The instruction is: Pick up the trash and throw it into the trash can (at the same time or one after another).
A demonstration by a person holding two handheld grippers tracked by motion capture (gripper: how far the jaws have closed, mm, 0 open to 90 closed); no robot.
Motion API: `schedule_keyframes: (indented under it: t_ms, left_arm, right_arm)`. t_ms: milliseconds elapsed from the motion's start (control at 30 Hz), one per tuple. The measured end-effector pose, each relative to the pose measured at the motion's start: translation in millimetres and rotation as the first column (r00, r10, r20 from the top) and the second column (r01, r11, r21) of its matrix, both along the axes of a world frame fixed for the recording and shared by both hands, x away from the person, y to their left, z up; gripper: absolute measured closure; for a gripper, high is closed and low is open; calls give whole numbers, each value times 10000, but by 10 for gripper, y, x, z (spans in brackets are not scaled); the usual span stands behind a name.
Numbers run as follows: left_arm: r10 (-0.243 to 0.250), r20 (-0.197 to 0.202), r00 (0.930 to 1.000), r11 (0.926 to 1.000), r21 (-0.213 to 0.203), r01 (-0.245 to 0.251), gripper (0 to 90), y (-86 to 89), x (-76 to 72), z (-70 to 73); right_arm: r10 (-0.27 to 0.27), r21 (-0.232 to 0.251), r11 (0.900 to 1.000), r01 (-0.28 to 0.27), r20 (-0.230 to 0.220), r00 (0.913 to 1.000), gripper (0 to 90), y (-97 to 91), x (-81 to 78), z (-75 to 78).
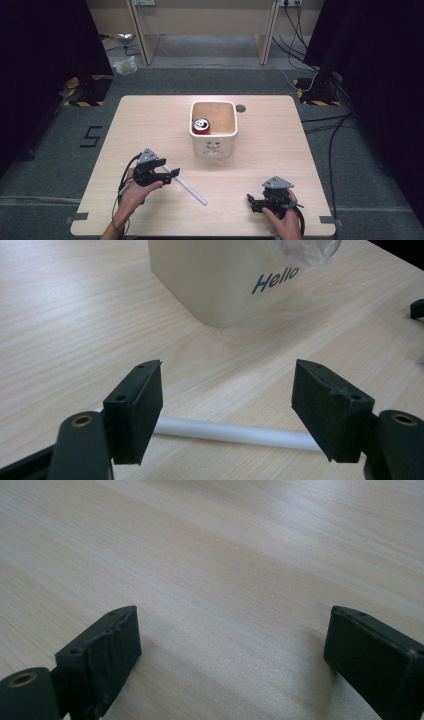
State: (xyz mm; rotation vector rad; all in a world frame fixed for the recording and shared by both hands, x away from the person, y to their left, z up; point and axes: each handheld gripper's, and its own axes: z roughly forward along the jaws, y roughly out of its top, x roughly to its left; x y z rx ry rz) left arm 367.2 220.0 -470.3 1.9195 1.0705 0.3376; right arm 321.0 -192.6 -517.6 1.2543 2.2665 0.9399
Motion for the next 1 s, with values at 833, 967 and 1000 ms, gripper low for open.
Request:
schedule_keyframes:
  t_ms: [833, 967, 1000]
  left_arm:
    - [551, -485, 9973, 9978, 408, -531, 282, 235, -123, -332]
    - [633, -397, 9972, 9962, 628, -607, 282, 276, -152, -363]
    - [648, -364, 9972, 9956, 707, -621, 282, 284, -158, -369]
  right_arm:
    - [411, 247, 9988, -417, 207, 9989, 157, 62, -46, 16]
    - [517, 234, 9983, -526, 396, 9979, 157, 118, -58, 54]
    - [629, 224, 9977, -640, 496, 9968, 156, 139, -61, 74]
